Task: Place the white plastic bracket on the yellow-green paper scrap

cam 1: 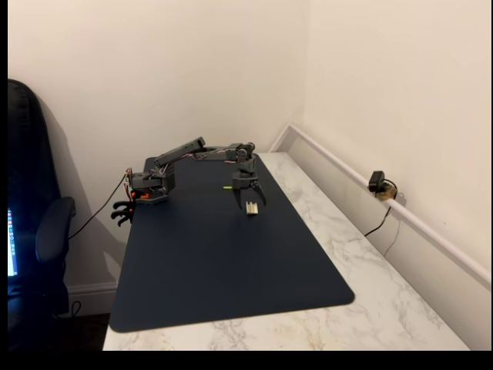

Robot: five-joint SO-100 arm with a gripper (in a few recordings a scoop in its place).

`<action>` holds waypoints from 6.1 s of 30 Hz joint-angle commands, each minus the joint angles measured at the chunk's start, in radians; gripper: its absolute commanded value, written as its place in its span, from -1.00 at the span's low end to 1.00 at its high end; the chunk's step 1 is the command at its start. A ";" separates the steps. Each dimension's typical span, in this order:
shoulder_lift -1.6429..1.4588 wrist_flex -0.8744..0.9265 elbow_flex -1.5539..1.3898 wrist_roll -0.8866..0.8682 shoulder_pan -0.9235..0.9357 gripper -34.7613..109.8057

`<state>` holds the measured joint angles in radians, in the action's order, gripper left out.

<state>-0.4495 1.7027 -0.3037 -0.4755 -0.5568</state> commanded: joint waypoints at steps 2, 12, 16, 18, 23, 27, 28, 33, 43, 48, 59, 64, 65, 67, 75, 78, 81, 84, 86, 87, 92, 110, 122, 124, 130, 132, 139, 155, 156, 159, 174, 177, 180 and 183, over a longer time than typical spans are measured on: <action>-0.040 0.044 0.044 -0.015 -0.023 0.05; -0.029 0.046 0.041 -0.006 -0.017 0.02; -0.035 0.048 0.032 0.000 -0.008 -0.12; -0.043 0.048 0.017 0.005 0.000 -0.17; -0.057 0.048 -0.017 0.020 0.017 -0.28; -0.080 0.048 -0.060 0.023 0.031 -0.46; -0.087 0.048 -0.067 0.023 0.032 -0.47; -0.146 0.048 -0.120 0.025 0.046 -0.52; -0.541 0.044 -0.362 0.034 0.147 -0.52; -0.816 -0.029 -0.653 0.035 0.242 -0.52; -1.218 -0.298 -1.325 -0.092 0.451 -0.52; -1.256 -0.431 -1.500 -0.172 0.502 -0.52; -1.249 -0.457 -1.520 -0.176 0.508 -0.52; -1.223 -0.495 -1.545 -0.183 0.523 -0.52; -1.123 -0.609 -1.591 -0.155 0.624 -0.52; -1.077 -0.632 -1.592 -0.133 0.667 -0.52; -1.060 -0.652 -1.601 -0.115 0.712 -0.52; -1.031 -0.660 -1.585 -0.097 0.747 -0.52; -1.000 -0.664 -1.565 -0.086 0.758 -0.52; -0.985 -0.667 -1.555 -0.084 0.761 -0.52; -0.911 -0.660 -1.497 -0.057 0.769 -0.49; -1.043 -0.515 -1.453 -0.018 0.635 0.15; -1.302 -0.385 -1.393 -0.034 0.543 -0.49; -1.361 -0.433 -1.456 -0.028 0.525 -0.52; -1.563 -0.546 -1.635 -0.003 0.468 -0.52; -1.623 -0.538 -1.689 0.012 0.491 -0.52; -1.885 -0.687 -1.930 0.058 0.479 -0.52; -2.238 -1.022 -2.368 0.463 0.454 -0.52; -2.256 -1.022 -2.387 0.474 0.459 -0.52; -2.332 -1.020 -2.450 0.482 0.476 -0.52; -2.766 -0.896 -2.732 0.497 0.485 -0.52; -2.849 -0.842 -2.755 0.528 0.485 -0.52; -2.856 -0.821 -2.757 0.522 0.495 -0.52; -2.856 -0.799 -2.755 0.528 0.497 -0.52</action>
<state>-3.2704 0.8774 -3.0695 0.0307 -0.0629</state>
